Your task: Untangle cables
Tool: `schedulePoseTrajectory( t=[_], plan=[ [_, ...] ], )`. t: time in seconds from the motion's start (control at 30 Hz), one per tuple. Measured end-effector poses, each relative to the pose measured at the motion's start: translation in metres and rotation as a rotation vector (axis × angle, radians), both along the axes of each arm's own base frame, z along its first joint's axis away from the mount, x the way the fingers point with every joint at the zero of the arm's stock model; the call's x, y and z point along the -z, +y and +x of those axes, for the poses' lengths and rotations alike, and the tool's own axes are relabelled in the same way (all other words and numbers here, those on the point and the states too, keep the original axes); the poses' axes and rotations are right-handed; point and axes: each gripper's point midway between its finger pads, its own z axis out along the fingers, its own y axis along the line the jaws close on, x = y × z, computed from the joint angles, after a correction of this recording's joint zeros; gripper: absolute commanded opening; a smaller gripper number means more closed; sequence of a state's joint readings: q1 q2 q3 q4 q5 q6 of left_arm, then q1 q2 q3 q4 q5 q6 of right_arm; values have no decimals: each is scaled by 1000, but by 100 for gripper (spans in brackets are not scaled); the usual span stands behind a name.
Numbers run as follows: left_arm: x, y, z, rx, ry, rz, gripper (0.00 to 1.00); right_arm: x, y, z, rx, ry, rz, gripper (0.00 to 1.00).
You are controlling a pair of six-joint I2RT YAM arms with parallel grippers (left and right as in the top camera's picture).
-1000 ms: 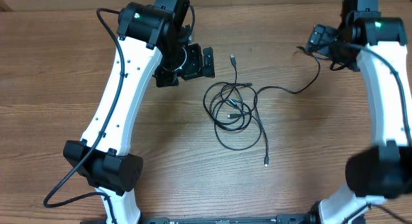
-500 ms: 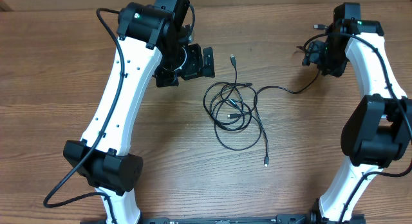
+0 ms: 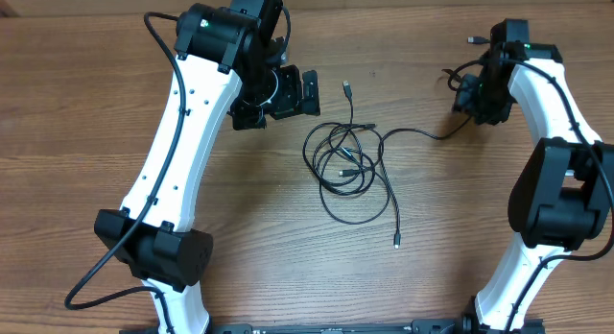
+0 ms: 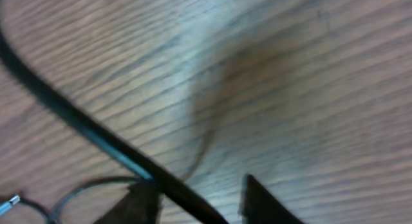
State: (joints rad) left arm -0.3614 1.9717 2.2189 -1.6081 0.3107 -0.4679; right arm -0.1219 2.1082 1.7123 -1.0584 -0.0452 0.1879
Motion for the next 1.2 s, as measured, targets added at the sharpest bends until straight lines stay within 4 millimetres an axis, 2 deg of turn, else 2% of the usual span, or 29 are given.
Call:
schedulePoseTrajectory(
  t=[0.03,0.17,0.23,0.3,0.43,0.5,0.53,0.57,0.6,0.67,0.8,0.87,0.9,0.97,1.07,1.2],
  plan=[
    [0,0,0,0,0,0,100,0,0,0,-2,1,1,4],
    [0,0,0,0,0,0,100,-3,7,-7,-10,30,37,4],
    [0,0,0,0,-1,0,100,-12,11,-8,-13,38,61,4],
    [0,0,1,0,-2,-1,100,-30,14,-5,-17,26,80,4],
    [-1,-1,3,0,-11,-4,100,-87,17,-3,-23,-49,90,4],
    [-1,-1,3,0,-13,-5,100,-127,19,-5,-28,-121,86,4],
    [-1,-1,3,0,-15,-6,100,-160,20,-9,-33,-195,81,4],
    [-1,-1,3,0,-15,-6,100,-170,20,-10,-36,-218,79,4],
    [-1,-1,3,0,-14,-5,100,-201,22,-15,-43,-292,78,4],
    [-1,-1,3,0,-14,-5,100,-244,28,-28,-62,-404,81,4],
    [-1,-1,3,0,-14,-6,100,-317,49,-67,-156,-603,123,4],
    [-1,-3,3,3,-11,-17,100,-334,57,-79,-186,-648,143,4],
    [-2,-5,2,6,-9,-30,100,-350,66,-93,-225,-695,169,4],
    [-5,-12,1,15,-3,-68,100,-363,76,-107,-263,-731,205,4],
    [-11,-24,-1,63,-6,-145,100,-375,89,-120,-313,-767,263,4],
    [-31,-53,-12,237,-29,-340,100,-381,104,-132,-360,-772,339,4]
  ],
)
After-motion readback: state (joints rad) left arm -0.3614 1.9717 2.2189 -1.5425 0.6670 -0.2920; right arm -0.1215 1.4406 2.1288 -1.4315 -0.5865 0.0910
